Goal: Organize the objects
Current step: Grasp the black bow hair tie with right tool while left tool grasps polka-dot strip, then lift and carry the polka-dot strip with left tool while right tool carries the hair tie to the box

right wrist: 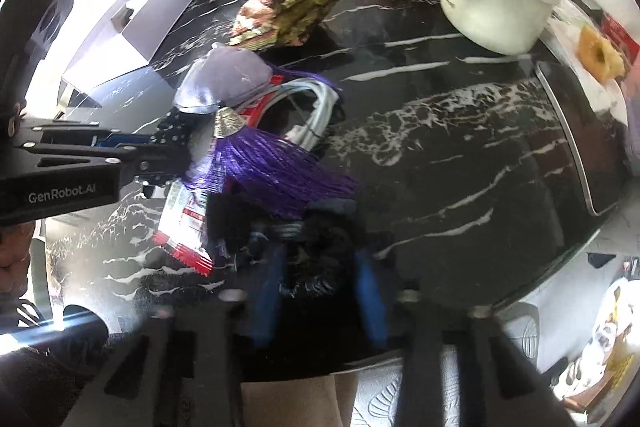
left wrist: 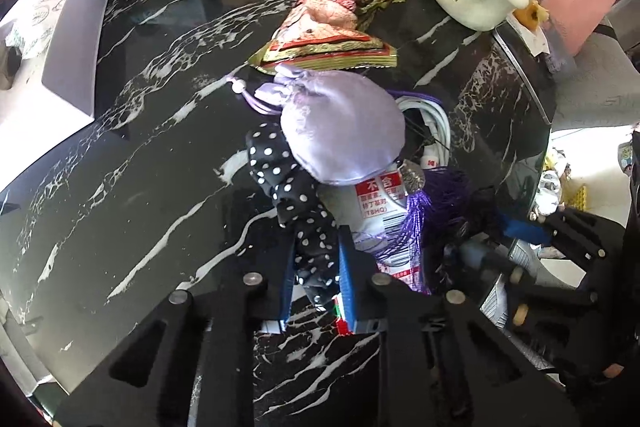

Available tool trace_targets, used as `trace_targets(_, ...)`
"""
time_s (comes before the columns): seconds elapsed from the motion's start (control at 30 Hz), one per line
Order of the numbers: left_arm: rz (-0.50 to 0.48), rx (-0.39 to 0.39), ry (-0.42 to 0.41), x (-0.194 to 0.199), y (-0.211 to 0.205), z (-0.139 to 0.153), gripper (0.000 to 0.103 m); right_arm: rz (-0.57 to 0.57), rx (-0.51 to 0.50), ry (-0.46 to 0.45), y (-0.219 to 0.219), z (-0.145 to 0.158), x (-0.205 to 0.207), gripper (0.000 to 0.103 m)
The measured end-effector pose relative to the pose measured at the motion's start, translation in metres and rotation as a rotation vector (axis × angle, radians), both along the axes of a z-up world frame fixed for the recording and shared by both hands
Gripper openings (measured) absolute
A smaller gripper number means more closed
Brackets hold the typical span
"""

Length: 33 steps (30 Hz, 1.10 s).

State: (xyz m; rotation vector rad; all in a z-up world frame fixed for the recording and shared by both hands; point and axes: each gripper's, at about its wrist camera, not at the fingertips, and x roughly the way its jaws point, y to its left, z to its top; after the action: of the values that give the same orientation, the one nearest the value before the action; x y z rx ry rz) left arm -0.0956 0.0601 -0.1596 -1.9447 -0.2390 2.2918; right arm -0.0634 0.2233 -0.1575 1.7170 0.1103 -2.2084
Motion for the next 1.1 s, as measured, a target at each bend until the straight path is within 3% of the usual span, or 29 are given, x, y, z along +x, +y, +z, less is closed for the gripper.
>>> trace_targets(0.27, 0.007, 0.015, 0.005, 0.007, -0.009, 0.014, 0.017, -0.053, -0.026, -0.018, 0.016, 0.007, 0.001, 0.011)
trace_targets(0.63, -0.010, 0.031, 0.048, 0.017, -0.006, 0.048, 0.017, -0.067, -0.033, 0.068, 0.018, 0.048, 0.012, 0.011)
trace_targets(1.1, 0.077, 0.009, 0.095, 0.035, -0.040, 0.089, 0.017, 0.044, -0.062, 0.147, -0.018, 0.089, 0.013, 0.011)
